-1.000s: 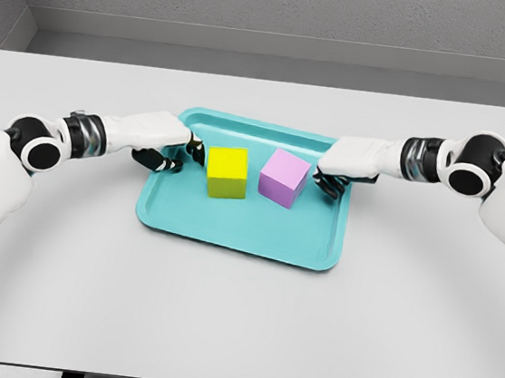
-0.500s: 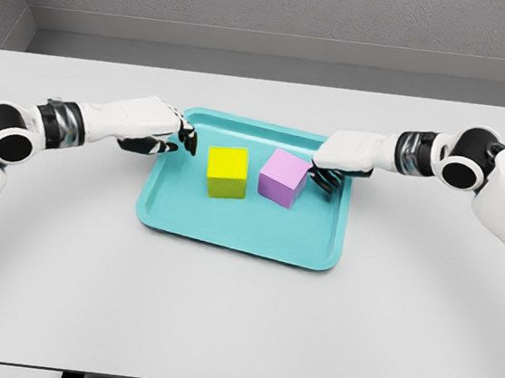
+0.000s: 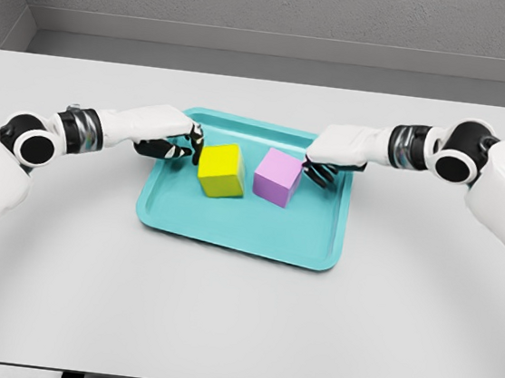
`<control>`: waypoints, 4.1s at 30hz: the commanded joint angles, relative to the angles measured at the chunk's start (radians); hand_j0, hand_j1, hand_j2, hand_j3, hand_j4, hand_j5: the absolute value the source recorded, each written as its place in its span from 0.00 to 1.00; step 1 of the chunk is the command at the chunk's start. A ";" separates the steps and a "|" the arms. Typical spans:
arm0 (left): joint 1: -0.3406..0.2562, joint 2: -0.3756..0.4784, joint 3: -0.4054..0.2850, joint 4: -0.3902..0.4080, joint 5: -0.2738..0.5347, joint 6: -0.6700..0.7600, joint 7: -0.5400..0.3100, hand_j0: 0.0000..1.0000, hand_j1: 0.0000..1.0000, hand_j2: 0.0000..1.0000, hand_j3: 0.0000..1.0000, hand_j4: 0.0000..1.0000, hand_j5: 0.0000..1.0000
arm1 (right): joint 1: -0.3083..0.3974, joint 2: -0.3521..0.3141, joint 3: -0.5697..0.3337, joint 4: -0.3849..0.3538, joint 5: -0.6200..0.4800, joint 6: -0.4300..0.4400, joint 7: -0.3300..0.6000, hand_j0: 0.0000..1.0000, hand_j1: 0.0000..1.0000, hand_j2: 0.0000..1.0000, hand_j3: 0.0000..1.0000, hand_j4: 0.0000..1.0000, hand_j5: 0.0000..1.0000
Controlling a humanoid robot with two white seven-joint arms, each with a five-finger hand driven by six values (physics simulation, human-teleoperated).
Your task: Push two cubes
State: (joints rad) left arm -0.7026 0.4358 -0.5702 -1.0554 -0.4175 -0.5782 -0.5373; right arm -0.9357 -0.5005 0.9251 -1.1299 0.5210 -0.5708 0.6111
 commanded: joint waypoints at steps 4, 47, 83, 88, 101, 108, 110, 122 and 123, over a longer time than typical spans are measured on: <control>0.012 0.011 -0.007 -0.028 -0.053 -0.033 -0.021 0.50 0.50 0.50 0.50 0.50 0.50 | 0.000 0.005 0.000 0.002 -0.004 0.003 0.000 0.13 0.13 0.13 0.13 0.13 0.13; 0.163 0.167 0.259 -0.189 0.180 -0.033 -0.074 1.00 1.00 1.00 1.00 1.00 1.00 | -0.209 -0.090 0.350 -0.119 -0.010 -0.006 0.000 0.15 0.15 0.15 0.15 0.15 0.15; 0.166 0.166 0.260 -0.164 0.183 -0.033 -0.074 1.00 1.00 1.00 1.00 1.00 1.00 | -0.212 0.017 0.412 -0.057 -0.013 0.006 0.000 0.15 0.15 0.15 0.15 0.15 0.15; 0.166 0.166 0.260 -0.164 0.183 -0.033 -0.074 1.00 1.00 1.00 1.00 1.00 1.00 | -0.212 0.025 0.412 -0.057 -0.013 0.006 0.000 0.15 0.15 0.15 0.15 0.15 0.15; 0.166 0.162 0.260 -0.164 0.183 -0.033 -0.074 1.00 1.00 1.00 1.00 1.00 1.00 | -0.210 0.014 0.414 -0.056 -0.015 0.005 0.000 0.16 0.16 0.16 0.16 0.16 0.16; 0.176 0.167 0.259 -0.166 0.230 -0.033 -0.074 1.00 1.00 1.00 1.00 1.00 1.00 | -0.242 -0.004 0.359 0.005 -0.013 -0.001 0.000 0.16 0.16 0.16 0.16 0.16 0.16; 0.176 0.166 0.259 -0.166 0.229 -0.033 -0.074 1.00 1.00 1.00 1.00 1.00 1.00 | -0.256 -0.003 0.340 0.050 -0.010 0.002 0.000 0.16 0.16 0.16 0.16 0.16 0.16; 0.224 0.207 0.245 -0.264 0.250 -0.033 -0.074 1.00 1.00 1.00 1.00 1.00 1.00 | -0.327 0.201 0.336 0.305 0.028 0.011 0.000 0.14 0.14 0.14 0.14 0.14 0.14; 0.233 0.265 0.202 -0.294 0.243 -0.033 -0.074 1.00 1.00 1.00 1.00 1.00 1.00 | -0.327 0.204 0.337 0.305 0.030 0.011 0.000 0.14 0.14 0.14 0.14 0.14 0.14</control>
State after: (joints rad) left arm -0.4679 0.6491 -0.3398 -1.3131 -0.1810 -0.6136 -0.6113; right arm -1.2609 -0.3194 1.2628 -0.8336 0.5486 -0.5626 0.6110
